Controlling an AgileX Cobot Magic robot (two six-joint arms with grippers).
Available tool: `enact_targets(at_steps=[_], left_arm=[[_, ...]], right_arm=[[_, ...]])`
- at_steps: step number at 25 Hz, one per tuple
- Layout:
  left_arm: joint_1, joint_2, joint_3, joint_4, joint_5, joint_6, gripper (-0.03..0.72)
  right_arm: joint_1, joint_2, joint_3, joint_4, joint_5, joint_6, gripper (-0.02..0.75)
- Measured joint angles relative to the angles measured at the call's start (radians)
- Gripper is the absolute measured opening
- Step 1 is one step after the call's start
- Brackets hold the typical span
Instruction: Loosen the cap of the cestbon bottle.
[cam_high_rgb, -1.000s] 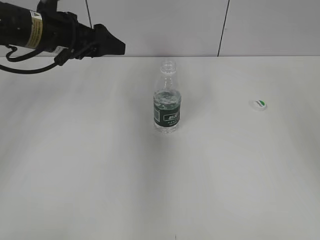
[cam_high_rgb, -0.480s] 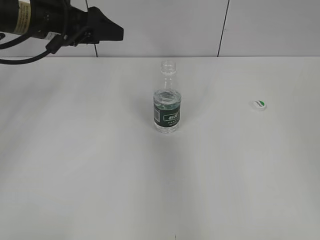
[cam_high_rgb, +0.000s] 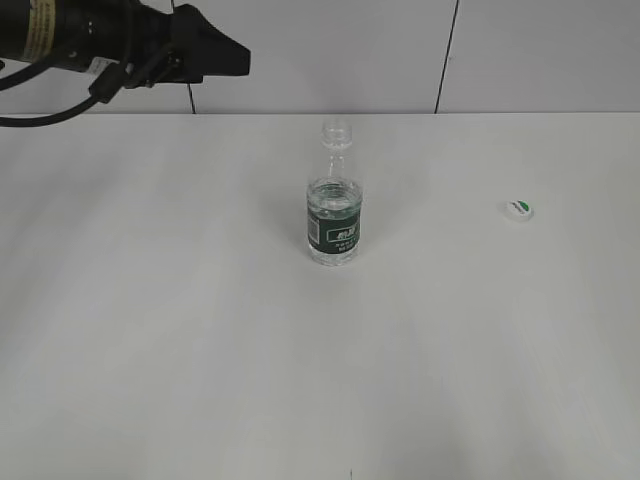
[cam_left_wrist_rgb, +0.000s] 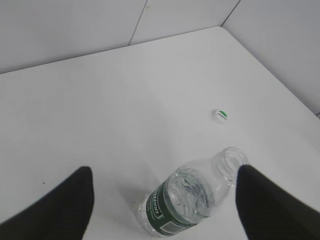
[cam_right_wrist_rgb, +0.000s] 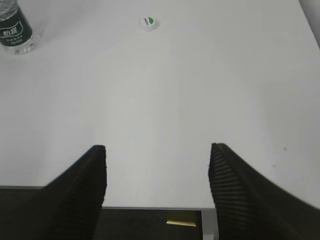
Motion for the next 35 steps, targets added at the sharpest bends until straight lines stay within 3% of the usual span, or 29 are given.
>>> enact_targets(at_steps=[24,31,35], left_arm=[[0.001,-0.001,0.000,0.001,0.021,-0.004,0.534],[0.001,-0.001,0.000,0.000,0.227,-0.050,0.534],[-0.008,-0.002,0.000,-0.001,0.490,-0.054,0.534]], right_arm=[[0.000,-0.079,0.012,-0.007,-0.007,-0.018,0.489],[0.000,-0.079,0.012,-0.007,-0.007,-0.018,0.489],[0.000,-0.079,0.012,-0.007,-0.007,-0.018,0.489]])
